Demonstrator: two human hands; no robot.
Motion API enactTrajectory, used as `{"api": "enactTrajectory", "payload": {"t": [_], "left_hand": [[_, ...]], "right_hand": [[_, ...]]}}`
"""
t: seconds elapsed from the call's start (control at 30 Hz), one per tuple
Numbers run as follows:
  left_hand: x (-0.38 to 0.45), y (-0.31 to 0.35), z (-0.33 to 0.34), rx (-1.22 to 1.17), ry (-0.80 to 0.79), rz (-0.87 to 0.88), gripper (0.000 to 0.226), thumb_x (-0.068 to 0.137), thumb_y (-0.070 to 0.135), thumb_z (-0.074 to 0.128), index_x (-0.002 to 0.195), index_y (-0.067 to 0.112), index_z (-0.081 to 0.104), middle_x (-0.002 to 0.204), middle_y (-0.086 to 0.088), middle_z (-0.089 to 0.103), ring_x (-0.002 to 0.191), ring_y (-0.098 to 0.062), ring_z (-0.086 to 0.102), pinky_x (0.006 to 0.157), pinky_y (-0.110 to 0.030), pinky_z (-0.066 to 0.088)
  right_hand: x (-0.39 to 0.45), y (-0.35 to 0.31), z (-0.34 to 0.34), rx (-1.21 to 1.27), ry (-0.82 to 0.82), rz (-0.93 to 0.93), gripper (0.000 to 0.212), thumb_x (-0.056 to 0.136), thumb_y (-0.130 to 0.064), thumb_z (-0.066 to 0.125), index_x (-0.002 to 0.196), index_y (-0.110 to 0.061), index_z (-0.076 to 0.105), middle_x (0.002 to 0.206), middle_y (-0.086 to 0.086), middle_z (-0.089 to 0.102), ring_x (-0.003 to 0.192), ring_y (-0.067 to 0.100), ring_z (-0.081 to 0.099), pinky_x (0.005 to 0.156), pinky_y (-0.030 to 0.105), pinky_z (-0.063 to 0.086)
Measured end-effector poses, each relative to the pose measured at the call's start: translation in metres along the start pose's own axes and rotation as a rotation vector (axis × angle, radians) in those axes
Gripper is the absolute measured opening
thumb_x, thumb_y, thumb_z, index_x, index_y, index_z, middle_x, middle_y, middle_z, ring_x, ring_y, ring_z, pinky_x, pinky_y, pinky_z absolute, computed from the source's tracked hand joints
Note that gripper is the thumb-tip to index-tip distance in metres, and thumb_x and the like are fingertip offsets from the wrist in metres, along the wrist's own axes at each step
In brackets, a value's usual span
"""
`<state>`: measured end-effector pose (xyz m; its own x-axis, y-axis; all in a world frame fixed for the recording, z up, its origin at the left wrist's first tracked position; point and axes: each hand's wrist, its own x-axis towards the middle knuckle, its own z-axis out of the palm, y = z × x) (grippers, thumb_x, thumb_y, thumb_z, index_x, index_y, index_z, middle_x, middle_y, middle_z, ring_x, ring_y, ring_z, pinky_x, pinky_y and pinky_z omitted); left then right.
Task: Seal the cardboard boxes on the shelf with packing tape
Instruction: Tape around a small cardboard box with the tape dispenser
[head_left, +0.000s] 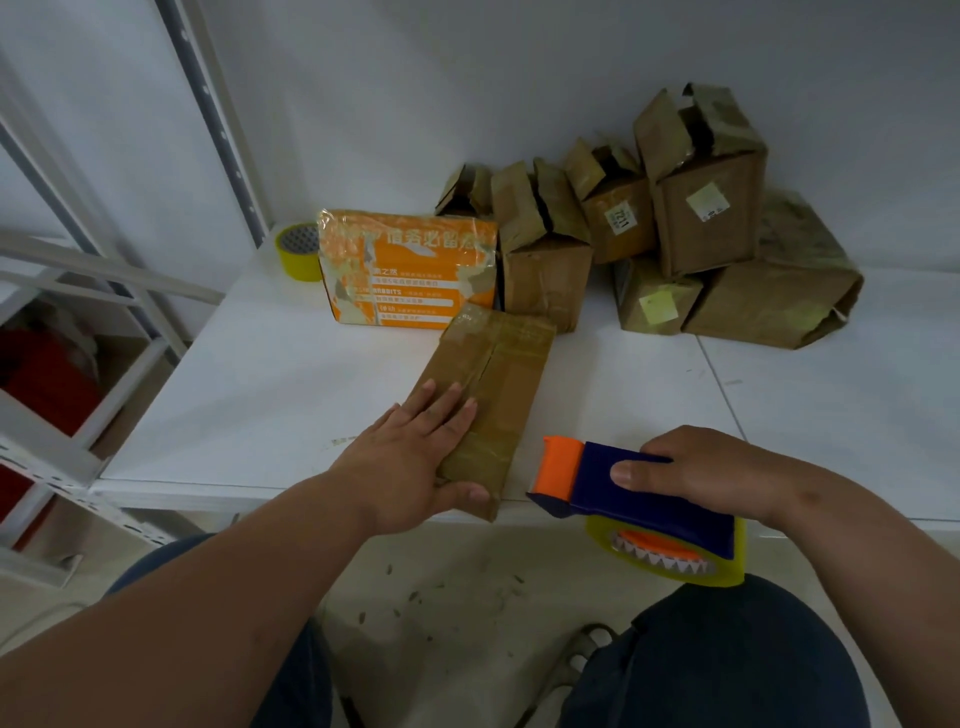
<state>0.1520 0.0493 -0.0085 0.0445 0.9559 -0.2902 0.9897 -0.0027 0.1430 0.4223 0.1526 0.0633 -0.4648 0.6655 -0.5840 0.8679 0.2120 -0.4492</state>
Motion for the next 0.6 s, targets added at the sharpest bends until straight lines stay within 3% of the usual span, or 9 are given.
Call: {"api": "enactTrajectory", "payload": {"t": [0.13, 0.33, 0.43, 0.6], "left_hand": [[0.001, -0.002, 0.001, -0.022, 0.009, 0.002, 0.105, 0.065, 0.09, 0.011, 0.151, 0.035, -0.017, 0.157, 0.014, -0.024, 0.145, -0.012, -0.026, 0.123, -0.042, 0.002], [0.002, 0.0, 0.001, -0.021, 0.007, -0.011, 0.105, 0.066, 0.089, 0.011, 0.151, 0.034, -0.016, 0.155, 0.014, -0.024, 0.145, -0.013, -0.026, 0.123, -0.042, 0.002], [0.0, 0.003, 0.0, -0.019, 0.007, -0.027, 0.105, 0.065, 0.088, 0.013, 0.151, 0.034, -0.017, 0.157, 0.014, -0.023, 0.146, -0.013, -0.025, 0.123, -0.043, 0.003], [0.0, 0.003, 0.0, -0.025, -0.003, -0.038, 0.105, 0.067, 0.089, 0.016, 0.152, 0.034, -0.016, 0.16, 0.012, -0.021, 0.146, -0.014, -0.024, 0.123, -0.043, 0.003]], "right_hand": [[-0.008, 0.004, -0.009, -0.023, -0.021, 0.034, 0.042, 0.085, -0.06, 0.054, 0.082, -0.019, 0.064, 0.072, -0.004, 0.067, 0.062, 0.009, 0.063, 0.058, 0.02, 0.043], [0.002, -0.02, -0.012, -0.244, -0.059, 0.104, 0.046, 0.089, -0.061, 0.051, 0.088, -0.016, 0.063, 0.083, 0.001, 0.066, 0.07, 0.012, 0.061, 0.062, 0.021, 0.043], [0.018, -0.038, -0.009, -0.327, -0.08, 0.156, 0.042, 0.088, -0.059, 0.054, 0.08, -0.019, 0.056, 0.081, 0.001, 0.06, 0.071, 0.014, 0.058, 0.062, 0.023, 0.042], [0.029, -0.065, -0.011, -0.234, -0.149, 0.202, 0.031, 0.091, -0.048, 0.058, 0.08, -0.018, 0.057, 0.083, 0.001, 0.06, 0.072, 0.015, 0.058, 0.068, 0.027, 0.043]]}}
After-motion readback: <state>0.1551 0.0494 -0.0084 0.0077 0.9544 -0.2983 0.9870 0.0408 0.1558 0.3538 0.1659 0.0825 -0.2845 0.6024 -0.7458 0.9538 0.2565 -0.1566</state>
